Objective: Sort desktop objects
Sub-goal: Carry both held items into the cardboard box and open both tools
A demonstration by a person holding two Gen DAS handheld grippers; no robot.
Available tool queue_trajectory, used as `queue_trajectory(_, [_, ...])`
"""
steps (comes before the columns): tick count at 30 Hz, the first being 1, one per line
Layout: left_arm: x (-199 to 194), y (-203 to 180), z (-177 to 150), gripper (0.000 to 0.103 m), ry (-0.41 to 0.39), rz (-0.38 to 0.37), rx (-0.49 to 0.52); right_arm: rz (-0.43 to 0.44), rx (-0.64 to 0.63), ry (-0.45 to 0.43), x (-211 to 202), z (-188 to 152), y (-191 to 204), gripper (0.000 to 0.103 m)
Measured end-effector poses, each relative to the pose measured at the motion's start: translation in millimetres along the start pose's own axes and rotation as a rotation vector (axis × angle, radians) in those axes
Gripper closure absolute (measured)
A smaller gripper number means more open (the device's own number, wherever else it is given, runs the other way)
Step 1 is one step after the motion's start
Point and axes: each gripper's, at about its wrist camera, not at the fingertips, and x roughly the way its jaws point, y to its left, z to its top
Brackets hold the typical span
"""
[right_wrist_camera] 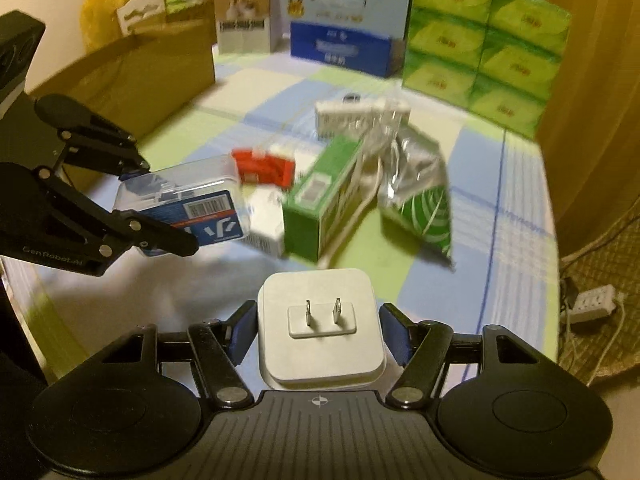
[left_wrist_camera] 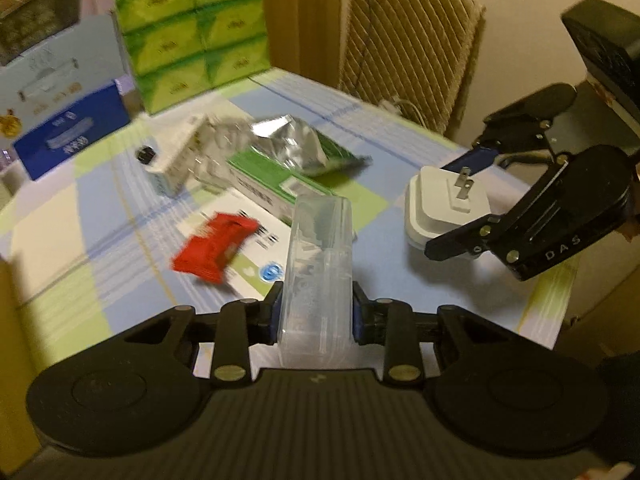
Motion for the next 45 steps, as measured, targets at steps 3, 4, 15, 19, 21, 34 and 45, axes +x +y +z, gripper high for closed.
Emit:
queue_trajectory(3, [-30.1, 7.2, 5.8, 0.076, -0.029, 0.026, -0.027, 0.003, 0.022, -0.051, -19.5, 20.0, 11.7, 0.04])
queue_trajectory(4, [-41.5, 10.3, 6.8, 0.076, -0.038, 0.039, -0.036, 0.009, 0.031, -0.067, -25.4, 27.0, 16.6, 0.04])
queue_trajectory(15, [-179.5, 100.4, -30.0, 0.076, -0.089, 0.282, -0.156, 0.125, -0.078, -0.193, -50.2, 134.6, 136.7, 0.04])
queue_trajectory(19, [-219.8, 144.2, -57.2, 0.076, -0.069, 0.377, -0.196, 0.197, -0.112, -0.209, -35.0, 174.6, 186.7, 0.04])
queue_trajectory(21, [-233.5, 164.0, -70.8, 0.076, -0.058, 0.411, -0.216, 0.229, -0.126, -0.206, -23.3, 191.8, 209.8, 0.04])
queue_trajectory(34, [-226.5, 242.8, -125.3, 0.076, 0.001, 0.421, -0.299, 0.251, -0.294, -0.088, 79.8, 228.3, 305.3, 0.04])
queue_trajectory(45, [-205.0, 261.2, -138.7, 0.075, 0.008, 0.416, -0.32, 0.251, -0.304, -0.05, 118.0, 229.7, 305.6, 0.04])
